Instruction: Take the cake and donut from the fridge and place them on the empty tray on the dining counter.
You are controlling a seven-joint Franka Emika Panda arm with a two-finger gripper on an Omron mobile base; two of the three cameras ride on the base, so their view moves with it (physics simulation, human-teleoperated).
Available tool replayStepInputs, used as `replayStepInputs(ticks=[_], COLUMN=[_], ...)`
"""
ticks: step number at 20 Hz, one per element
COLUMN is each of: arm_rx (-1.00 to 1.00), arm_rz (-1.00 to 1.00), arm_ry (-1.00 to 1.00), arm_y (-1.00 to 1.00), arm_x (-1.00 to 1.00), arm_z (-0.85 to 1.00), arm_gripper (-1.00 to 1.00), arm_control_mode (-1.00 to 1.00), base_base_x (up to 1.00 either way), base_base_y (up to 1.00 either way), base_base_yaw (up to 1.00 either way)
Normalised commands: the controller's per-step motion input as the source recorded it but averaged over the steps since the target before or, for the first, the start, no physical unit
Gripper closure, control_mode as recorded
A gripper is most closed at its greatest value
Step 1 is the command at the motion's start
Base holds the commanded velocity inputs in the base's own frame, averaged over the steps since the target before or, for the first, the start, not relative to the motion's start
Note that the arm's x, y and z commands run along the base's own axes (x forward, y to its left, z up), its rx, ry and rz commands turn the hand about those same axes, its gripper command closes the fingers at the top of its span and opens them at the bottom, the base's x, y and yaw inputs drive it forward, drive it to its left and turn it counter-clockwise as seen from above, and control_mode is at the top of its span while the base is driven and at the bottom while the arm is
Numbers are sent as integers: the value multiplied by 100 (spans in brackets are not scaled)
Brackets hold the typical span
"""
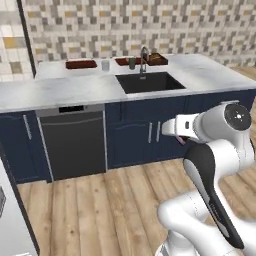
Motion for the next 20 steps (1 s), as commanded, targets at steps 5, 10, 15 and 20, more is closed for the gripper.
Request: replayStepInputs(ticks=[5,10,15,20], arm_rx=[0,0,0,0], arm_rz=[0,0,0,0], arm_ry=[0,0,0,0], arm_y=[0,0,0,0], arm_x=[0,0,0,0], arm_z=[0,0,0,0], arm_gripper=[100,100,100,100], arm_control_mode=[100,100,100,100], base_base_x=[28,40,46,34], base_base_y=[24,33,63,69], base_base_yaw=[-44,-43,-41,-42])
